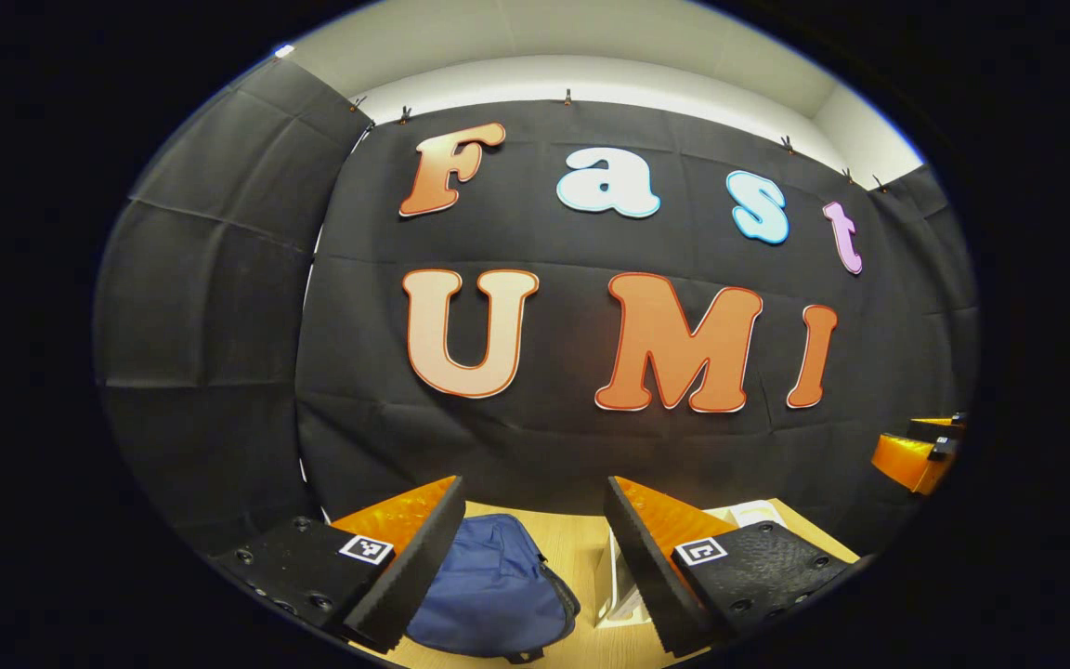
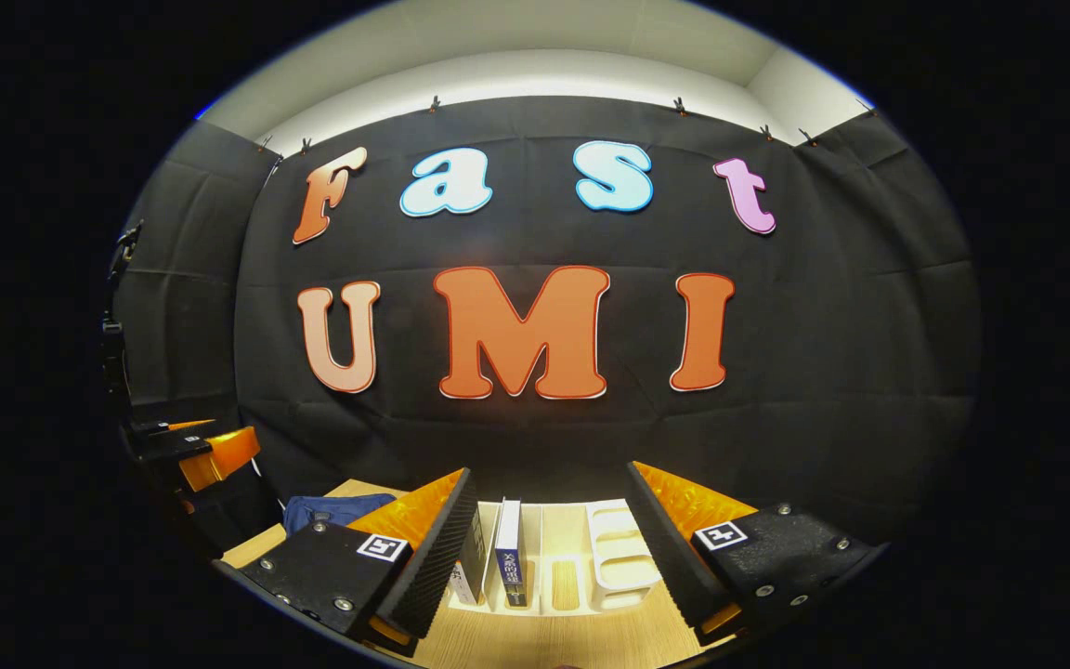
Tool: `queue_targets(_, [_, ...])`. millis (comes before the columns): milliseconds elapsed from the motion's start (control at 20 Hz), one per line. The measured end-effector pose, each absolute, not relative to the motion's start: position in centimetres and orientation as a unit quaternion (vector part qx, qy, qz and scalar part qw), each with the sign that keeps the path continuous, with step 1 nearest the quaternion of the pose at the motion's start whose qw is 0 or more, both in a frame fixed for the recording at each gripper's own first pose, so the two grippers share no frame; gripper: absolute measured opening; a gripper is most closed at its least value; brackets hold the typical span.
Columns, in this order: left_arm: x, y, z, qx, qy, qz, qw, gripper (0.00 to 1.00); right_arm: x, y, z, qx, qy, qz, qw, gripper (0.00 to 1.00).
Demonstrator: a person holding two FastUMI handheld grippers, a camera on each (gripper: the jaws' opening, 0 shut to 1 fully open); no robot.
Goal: Open the schoolbag, grab two books from the bookshelf and put them into the schoolbag.
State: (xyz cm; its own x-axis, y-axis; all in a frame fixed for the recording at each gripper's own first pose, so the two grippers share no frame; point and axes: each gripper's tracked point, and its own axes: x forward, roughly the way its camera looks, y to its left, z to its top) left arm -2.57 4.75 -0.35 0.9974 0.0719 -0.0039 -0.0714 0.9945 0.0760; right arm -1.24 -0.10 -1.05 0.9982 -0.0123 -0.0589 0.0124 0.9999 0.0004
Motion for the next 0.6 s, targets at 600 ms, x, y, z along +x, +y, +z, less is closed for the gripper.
queue_targets(600, [-2.4,7.9,-4.5,0.113,0.037,0.056,0.991,0.94,-0.9,-0.9,-2.8,0.005,0.051,-0.011,0.999,0.96])
